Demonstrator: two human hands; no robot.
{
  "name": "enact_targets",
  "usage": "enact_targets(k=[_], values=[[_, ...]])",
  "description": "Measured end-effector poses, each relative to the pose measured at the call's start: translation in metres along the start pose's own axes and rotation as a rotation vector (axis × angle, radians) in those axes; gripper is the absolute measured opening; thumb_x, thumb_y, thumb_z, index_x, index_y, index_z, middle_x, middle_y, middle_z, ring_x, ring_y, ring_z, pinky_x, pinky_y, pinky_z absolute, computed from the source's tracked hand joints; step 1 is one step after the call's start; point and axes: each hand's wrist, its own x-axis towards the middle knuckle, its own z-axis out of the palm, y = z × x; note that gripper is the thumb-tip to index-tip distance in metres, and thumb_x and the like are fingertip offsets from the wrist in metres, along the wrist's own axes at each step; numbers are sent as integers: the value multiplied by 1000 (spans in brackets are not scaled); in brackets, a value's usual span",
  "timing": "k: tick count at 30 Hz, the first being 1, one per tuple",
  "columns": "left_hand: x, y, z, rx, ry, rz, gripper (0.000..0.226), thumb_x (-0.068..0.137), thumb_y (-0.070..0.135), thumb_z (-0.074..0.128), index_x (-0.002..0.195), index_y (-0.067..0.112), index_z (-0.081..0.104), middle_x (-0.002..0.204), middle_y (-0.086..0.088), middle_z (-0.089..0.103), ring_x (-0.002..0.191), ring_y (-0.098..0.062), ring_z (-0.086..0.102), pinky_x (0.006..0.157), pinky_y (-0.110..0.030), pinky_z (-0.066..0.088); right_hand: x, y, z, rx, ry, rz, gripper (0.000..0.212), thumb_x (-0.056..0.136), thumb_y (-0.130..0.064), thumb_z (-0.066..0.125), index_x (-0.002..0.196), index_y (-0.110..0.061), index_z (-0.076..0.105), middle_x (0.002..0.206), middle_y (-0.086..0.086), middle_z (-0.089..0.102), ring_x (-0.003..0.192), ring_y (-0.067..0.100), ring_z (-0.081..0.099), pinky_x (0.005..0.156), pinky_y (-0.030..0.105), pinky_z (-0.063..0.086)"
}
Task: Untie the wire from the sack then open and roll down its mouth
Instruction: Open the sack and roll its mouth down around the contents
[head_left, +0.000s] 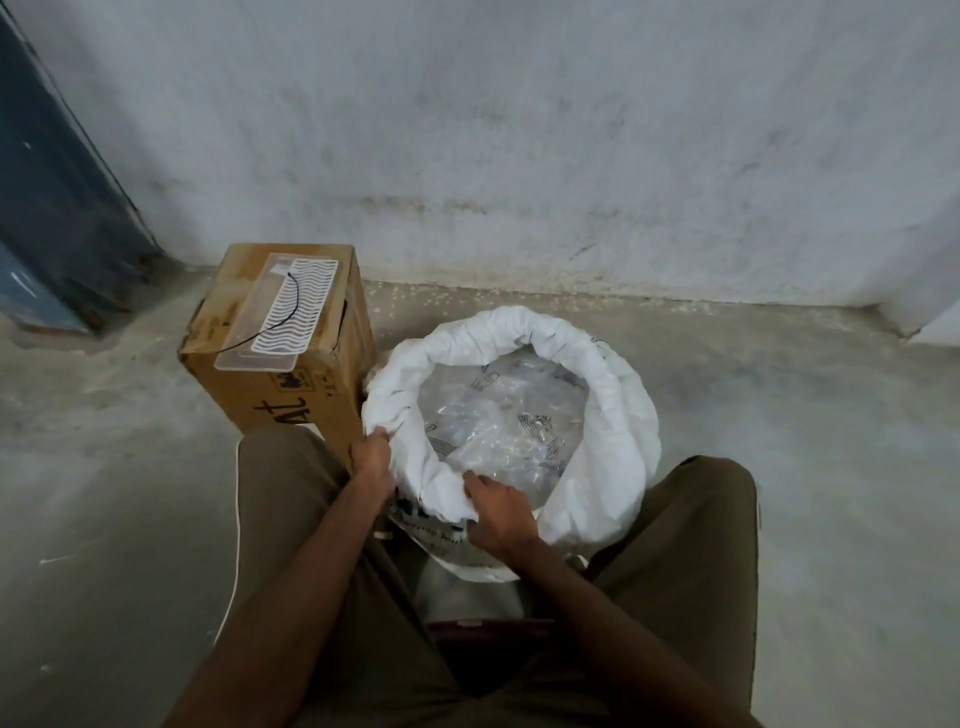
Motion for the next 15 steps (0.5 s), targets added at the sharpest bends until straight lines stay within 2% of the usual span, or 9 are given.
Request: enact_targets(k=[2,4,7,10,11,13,15], values=[[-3,5,-1,-71,-37,-83,46,110,18,31,148,-8,39,153,-22,43,141,-38,42,116,-45,36,0,1,-4,88,41,19,64,76,-54,72,122,-16,47,115,2,58,98,30,65,81,42,54],[-6,9,-3,-119,-66,-118,50,108,21,26,151,-3,37,156,-23,40,144,-40,39,119,-50,33,2,-1,-7,196,77,70,77,69,-67,76,121,-18,48,119,-3,53,96,25,64,79,41,55],[-6,9,-5,-224,-89,-142,51,104,26,26,144,5,51,149,-17,50,136,-38,49,116,-49,38,9,-2,-10,240,67,124,80,69,-66,75,131,-23,46,127,-4,52,103,24,65,85,39,55],[-5,6,-4,-272,-158,-119,46,102,26,29,120,5,66,134,-18,61,111,-36,62,107,-45,46,19,-2,-14,165,54,86,62,75,-64,70,122,-26,57,119,-3,60,105,25,66,90,39,54],[-6,6,-3,-255,-173,-118,45,101,26,31,120,3,66,134,-20,61,110,-37,62,107,-47,47,22,-2,-16,122,44,55,55,77,-62,69,117,-25,59,116,-1,64,106,27,66,90,38,53],[-4,7,-1,-221,-210,-140,49,100,31,36,131,2,62,136,-21,61,121,-39,59,110,-50,45,27,-5,-17,46,23,5,45,81,-56,65,109,-21,61,111,3,69,106,31,67,88,38,50],[-5,10,2,-72,-218,-103,55,98,37,43,141,5,53,143,-19,56,131,-40,53,113,-53,41,30,-10,-12,11,33,-2,41,83,-53,61,106,-19,63,107,4,71,103,33,68,85,37,50]])
